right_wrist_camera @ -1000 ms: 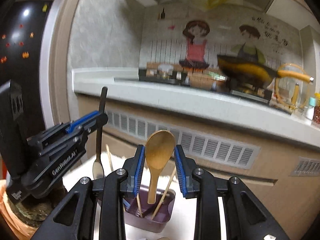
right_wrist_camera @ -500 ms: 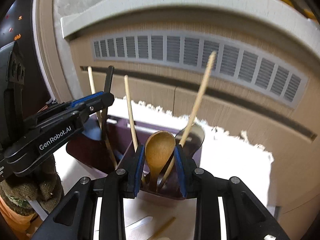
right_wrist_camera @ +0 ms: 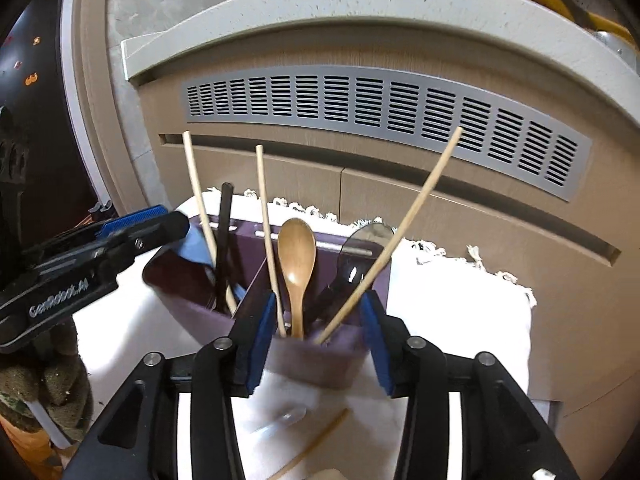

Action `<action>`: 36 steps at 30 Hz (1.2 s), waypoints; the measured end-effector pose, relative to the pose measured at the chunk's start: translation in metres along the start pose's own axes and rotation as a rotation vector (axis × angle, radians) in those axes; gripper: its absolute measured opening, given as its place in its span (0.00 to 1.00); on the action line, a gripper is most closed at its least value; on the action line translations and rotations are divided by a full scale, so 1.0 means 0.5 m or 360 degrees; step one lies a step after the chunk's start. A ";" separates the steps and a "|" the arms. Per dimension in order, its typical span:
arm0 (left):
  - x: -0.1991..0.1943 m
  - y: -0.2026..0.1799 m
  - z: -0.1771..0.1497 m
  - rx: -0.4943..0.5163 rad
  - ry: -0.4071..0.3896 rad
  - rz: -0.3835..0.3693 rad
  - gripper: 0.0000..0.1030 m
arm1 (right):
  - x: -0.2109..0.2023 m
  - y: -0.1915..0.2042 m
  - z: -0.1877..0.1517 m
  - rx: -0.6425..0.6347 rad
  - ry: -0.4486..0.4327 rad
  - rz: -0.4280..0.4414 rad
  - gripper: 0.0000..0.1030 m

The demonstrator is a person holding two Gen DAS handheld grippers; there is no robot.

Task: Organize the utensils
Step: 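Carry the metal spoon and wooden spoon over the caddy with both grippers, then drop both spoons into the caddy, opening both grippers, then grasp the white plastic spoon by its bowl with the left gripper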

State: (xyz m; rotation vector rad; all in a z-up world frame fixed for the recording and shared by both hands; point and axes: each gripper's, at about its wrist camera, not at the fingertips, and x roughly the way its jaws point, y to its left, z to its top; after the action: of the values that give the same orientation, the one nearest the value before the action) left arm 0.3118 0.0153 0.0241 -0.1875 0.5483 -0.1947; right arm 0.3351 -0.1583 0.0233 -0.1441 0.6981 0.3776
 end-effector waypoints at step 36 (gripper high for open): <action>0.006 -0.091 -0.275 0.0334 0.0627 -0.0064 0.35 | -0.029 -0.006 -0.271 0.0116 0.0264 -0.0129 0.80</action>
State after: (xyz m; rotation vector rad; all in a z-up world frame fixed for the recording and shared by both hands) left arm 0.2349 -0.0465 -0.0821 0.0469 0.9107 -0.3301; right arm 0.2449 -0.1994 -0.0700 -0.1349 0.8658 0.2643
